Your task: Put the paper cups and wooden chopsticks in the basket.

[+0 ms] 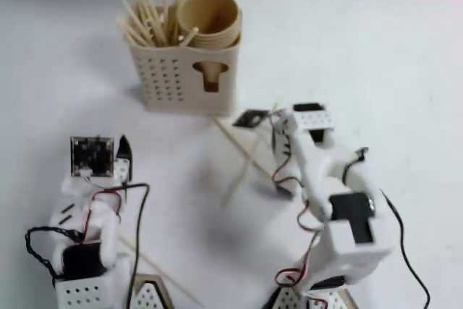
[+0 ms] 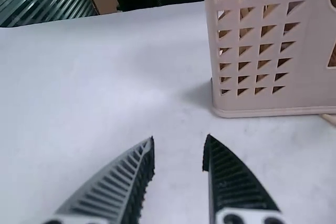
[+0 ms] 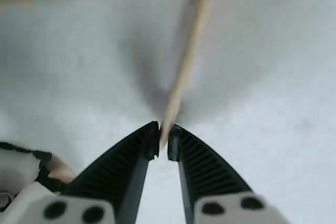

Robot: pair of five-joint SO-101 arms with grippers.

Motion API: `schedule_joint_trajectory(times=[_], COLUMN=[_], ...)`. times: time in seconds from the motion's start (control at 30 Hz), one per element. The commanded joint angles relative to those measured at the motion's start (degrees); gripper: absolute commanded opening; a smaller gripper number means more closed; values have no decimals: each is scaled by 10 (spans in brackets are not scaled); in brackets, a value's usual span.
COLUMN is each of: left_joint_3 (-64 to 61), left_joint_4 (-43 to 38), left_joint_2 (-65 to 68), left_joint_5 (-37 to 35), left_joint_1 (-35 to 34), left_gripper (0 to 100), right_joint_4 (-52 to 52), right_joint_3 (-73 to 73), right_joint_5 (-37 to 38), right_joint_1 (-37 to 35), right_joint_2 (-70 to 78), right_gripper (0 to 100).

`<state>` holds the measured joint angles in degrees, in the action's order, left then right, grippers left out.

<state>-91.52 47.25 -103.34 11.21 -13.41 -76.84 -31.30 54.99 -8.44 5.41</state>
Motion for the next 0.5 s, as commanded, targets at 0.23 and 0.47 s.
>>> schedule_joint_trajectory(times=[0.23,0.47], left_joint_3=[4,4], left_joint_4=[-5,-2], left_joint_2=[-7,-7], left_joint_5=[3,3], left_joint_1=[-6,-6], left_gripper=[162,162], right_joint_4=[-11,-34], right_joint_3=[-122,-122], right_joint_5=[86,85], right_joint_1=[36,48], right_joint_2=[-184,-221], right_gripper=[19,162])
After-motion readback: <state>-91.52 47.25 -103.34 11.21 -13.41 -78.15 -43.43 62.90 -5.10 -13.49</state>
